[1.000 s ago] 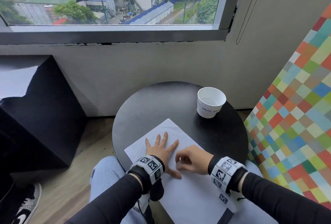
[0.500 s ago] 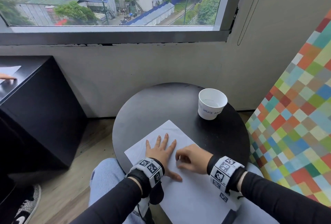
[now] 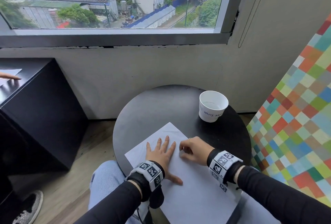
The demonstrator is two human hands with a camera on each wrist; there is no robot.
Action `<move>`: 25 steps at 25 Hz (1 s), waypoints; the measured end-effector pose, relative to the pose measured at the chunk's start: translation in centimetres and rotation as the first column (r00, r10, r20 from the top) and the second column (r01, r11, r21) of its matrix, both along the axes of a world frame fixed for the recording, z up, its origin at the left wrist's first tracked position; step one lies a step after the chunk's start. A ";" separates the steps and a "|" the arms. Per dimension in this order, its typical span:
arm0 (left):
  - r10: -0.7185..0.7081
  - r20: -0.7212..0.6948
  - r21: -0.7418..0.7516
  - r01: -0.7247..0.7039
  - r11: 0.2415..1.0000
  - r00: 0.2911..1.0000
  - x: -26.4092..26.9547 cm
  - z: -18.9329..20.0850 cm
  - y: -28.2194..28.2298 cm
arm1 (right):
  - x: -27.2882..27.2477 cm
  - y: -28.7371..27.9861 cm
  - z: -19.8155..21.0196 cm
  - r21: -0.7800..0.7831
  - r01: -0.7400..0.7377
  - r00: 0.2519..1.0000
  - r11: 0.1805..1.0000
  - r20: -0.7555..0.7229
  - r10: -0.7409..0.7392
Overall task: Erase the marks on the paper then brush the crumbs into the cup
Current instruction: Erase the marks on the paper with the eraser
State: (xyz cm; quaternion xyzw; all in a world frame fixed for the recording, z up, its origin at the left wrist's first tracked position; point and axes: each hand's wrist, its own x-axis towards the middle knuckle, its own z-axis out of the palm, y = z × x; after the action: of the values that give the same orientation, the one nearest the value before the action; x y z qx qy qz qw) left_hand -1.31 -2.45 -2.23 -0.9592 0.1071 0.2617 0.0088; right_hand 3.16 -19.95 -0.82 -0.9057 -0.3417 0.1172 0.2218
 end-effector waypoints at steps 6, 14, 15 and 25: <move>0.008 0.004 -0.010 -0.008 1.000 1.000 0.0 -0.1 0.1 | -0.4 0.6 -0.3 -0.008 -0.062 0.998 0.998 -0.018 0.062; 0.011 0.012 -0.010 -0.011 1.000 1.000 -0.1 0.0 0.2 | -0.3 0.6 -0.1 -0.011 -0.037 0.999 0.999 0.006 0.037; 0.014 0.012 -0.011 -0.013 1.000 1.000 -0.2 0.0 0.2 | -0.2 0.7 -0.1 -0.013 -0.029 1.000 0.999 0.011 0.029; 0.095 -0.017 0.045 -0.094 0.995 0.995 0.0 0.3 -0.1 | 0.7 -1.2 1.2 0.188 0.328 0.944 0.926 -0.034 -0.327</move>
State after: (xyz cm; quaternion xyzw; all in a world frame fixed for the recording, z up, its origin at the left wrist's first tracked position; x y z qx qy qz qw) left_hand -1.35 -2.57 -1.90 -0.9602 0.0559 0.2732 0.0166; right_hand 3.85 -21.15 0.39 -0.9244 -0.1952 0.0459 0.3245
